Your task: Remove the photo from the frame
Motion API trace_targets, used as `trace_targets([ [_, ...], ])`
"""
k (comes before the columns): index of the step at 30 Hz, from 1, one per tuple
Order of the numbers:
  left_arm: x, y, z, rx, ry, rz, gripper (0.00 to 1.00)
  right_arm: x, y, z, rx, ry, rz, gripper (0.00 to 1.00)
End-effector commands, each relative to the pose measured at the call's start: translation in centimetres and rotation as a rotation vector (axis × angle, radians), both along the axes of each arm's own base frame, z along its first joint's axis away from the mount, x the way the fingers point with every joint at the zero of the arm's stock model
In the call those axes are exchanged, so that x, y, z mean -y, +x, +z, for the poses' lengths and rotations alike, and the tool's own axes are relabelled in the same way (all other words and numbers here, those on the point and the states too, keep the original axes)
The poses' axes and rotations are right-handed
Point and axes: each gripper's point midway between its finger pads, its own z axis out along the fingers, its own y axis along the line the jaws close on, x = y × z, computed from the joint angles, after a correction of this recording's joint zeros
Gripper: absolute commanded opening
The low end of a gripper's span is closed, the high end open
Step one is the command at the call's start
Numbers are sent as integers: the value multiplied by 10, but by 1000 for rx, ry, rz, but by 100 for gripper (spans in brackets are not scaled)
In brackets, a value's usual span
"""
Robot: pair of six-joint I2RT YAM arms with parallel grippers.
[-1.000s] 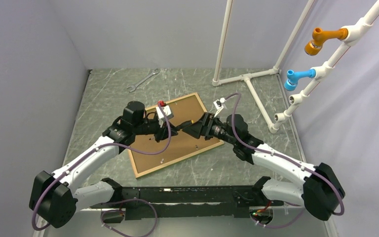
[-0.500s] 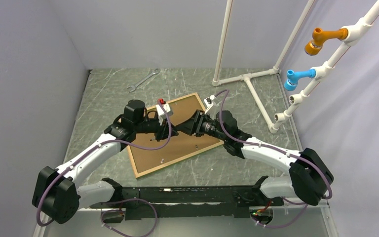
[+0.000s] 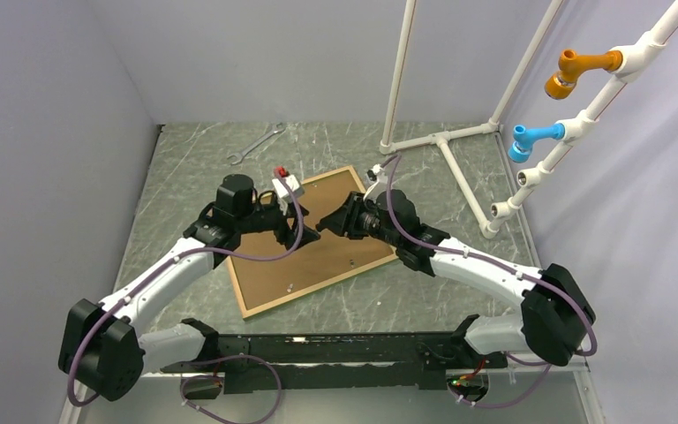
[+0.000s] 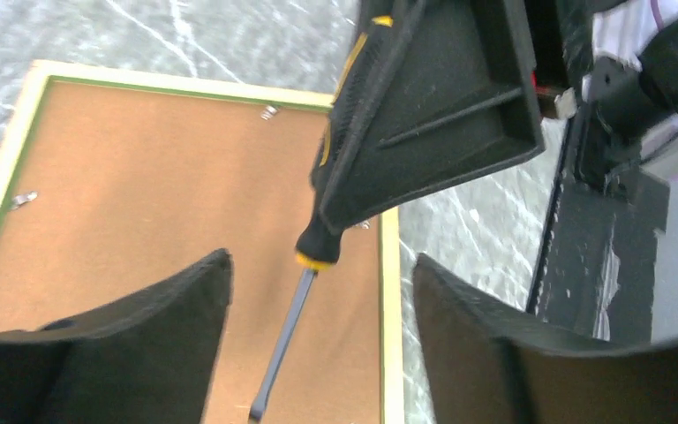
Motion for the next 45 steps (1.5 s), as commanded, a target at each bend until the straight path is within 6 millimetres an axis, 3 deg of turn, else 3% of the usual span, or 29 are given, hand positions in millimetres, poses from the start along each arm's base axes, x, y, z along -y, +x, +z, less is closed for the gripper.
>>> trace_targets([
  [1,-20,34,29,83,-49,187,82,39,31,-4,62,-225,-156,0],
  [8,-100,98,0,-126,-5,615,78,88,48,-5,236,-500,-198,0],
  [11,-162,121,-30,-254,54,905,76,109,58,-6,242,-611,-242,0],
  [15,-262,119,-79,-454,166,1314,72,121,63,3,241,-613,-248,0],
  [19,-301,115,-105,-602,96,1438,67,121,63,7,260,-569,-244,0],
  [21,-309,121,-112,-616,70,1456,60,120,63,6,254,-557,-234,0],
  [23,-305,115,-127,-687,87,1434,57,118,63,5,254,-556,-224,0],
  [27,-300,117,-139,-732,87,1395,59,118,64,4,255,-558,-218,0],
  [31,-290,120,-143,-754,54,1344,65,117,62,4,263,-562,-206,0],
  [38,-285,118,-158,-803,86,1322,50,124,66,4,279,-609,-221,0],
  [45,-280,117,-162,-791,136,1311,45,126,85,-2,281,-754,-183,0],
])
